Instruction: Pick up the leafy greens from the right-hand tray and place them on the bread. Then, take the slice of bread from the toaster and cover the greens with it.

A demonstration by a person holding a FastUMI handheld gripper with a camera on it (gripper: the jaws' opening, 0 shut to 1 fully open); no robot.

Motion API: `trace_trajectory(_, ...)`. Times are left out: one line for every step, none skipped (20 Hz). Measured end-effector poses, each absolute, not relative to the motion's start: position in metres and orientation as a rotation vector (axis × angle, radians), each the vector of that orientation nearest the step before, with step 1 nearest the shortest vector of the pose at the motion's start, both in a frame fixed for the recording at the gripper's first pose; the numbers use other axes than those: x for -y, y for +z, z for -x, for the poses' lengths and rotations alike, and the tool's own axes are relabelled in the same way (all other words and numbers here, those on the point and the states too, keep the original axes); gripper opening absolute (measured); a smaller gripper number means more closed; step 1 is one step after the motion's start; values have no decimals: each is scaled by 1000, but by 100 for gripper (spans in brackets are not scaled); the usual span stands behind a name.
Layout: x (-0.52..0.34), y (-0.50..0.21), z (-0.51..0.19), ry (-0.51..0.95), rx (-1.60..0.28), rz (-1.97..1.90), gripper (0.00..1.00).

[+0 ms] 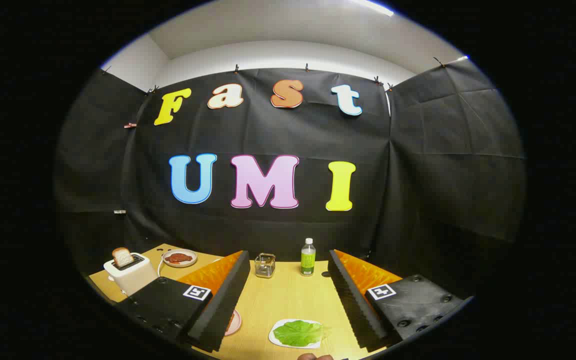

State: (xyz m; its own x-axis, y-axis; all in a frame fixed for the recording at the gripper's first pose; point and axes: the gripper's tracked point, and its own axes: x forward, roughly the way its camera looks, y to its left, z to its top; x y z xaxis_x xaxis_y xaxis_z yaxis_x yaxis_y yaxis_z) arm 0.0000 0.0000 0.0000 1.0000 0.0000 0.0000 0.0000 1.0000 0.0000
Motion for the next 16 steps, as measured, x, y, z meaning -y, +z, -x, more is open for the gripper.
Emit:
trace_trajectory(-3, -1, 2, 3, 0, 6, 97)
trace_trajectory(-6, -5, 3, 10, -8, 13, 97)
trace_trajectory(-11, -10, 4, 22, -23, 17, 97)
trace_trajectory(-15, -14, 5, 33, -38, 19, 97)
trace_trajectory(-18, -16, 5, 40, -46, 21, 97)
trace_trajectory(-19, -16, 6, 43, -47, 21, 98)
trace_trajectory(-20, -17, 5, 46, -49, 21, 97)
trace_trajectory(-21, -18, 4, 47, -54, 22, 97)
trace_trajectory(-21, -19, 2, 46, -58, 23, 97)
trace_trajectory(-21, -20, 1, 43, -59, 25, 97)
trace_trajectory(-19, -20, 0, 37, -60, 25, 97)
trace_trajectory(-17, -20, -1, 33, -62, 25, 98)
trace_trajectory(-16, -22, -2, 27, -63, 25, 98)
trace_trajectory(-14, -23, -2, 20, -65, 25, 98)
trace_trajectory(-13, -25, -3, 16, -69, 24, 98)
trace_trajectory(-13, -28, -3, 12, -75, 25, 97)
